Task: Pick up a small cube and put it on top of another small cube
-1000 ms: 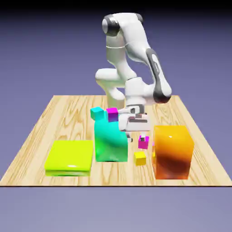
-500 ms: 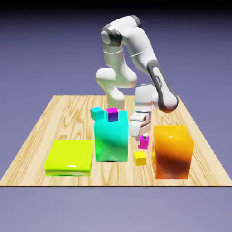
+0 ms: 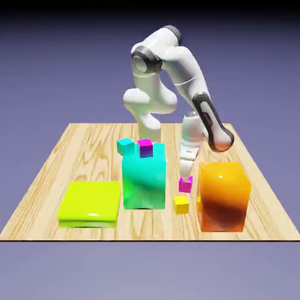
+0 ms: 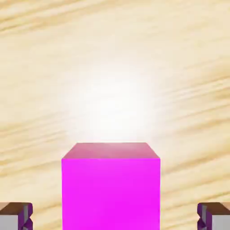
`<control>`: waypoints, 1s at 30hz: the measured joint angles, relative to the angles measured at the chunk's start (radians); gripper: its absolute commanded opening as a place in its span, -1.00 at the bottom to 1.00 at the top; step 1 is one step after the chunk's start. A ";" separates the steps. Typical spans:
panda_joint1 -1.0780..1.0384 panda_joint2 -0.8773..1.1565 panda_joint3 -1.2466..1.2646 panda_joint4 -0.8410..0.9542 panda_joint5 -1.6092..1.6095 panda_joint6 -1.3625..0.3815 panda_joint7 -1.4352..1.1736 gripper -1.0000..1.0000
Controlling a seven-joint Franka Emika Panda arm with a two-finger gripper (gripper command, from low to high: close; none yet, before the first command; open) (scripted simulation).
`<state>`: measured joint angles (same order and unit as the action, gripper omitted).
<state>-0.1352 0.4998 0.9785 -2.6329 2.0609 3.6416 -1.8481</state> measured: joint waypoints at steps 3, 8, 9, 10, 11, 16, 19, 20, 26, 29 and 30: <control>0.109 0.025 -0.107 -0.014 -0.105 -0.046 0.112 0.00; 0.067 0.016 -0.067 -0.009 -0.064 -0.029 0.069 -1.00; 0.031 0.007 -0.031 -0.004 -0.029 -0.014 0.031 -1.00; -0.005 -0.001 0.005 0.001 0.006 0.002 -0.006 -1.00; -0.041 -0.010 0.041 0.005 0.041 0.017 -0.043 -1.00; -0.214 -0.052 0.213 0.031 0.210 0.085 -0.218 -1.00; -0.167 -0.096 0.119 0.057 0.108 0.012 -0.165 -1.00; -0.152 -0.111 0.082 0.061 0.066 -0.009 -0.154 -1.00; -0.064 -0.198 -0.135 0.086 -0.187 -0.138 -0.088 -1.00; -0.066 -0.261 -0.188 0.094 -0.317 -0.219 -0.026 -1.00; -0.071 -0.283 -0.200 0.096 -0.360 -0.248 -0.003 -1.00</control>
<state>-0.2062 0.2165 0.7780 -2.5370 1.7007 3.3935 -1.8507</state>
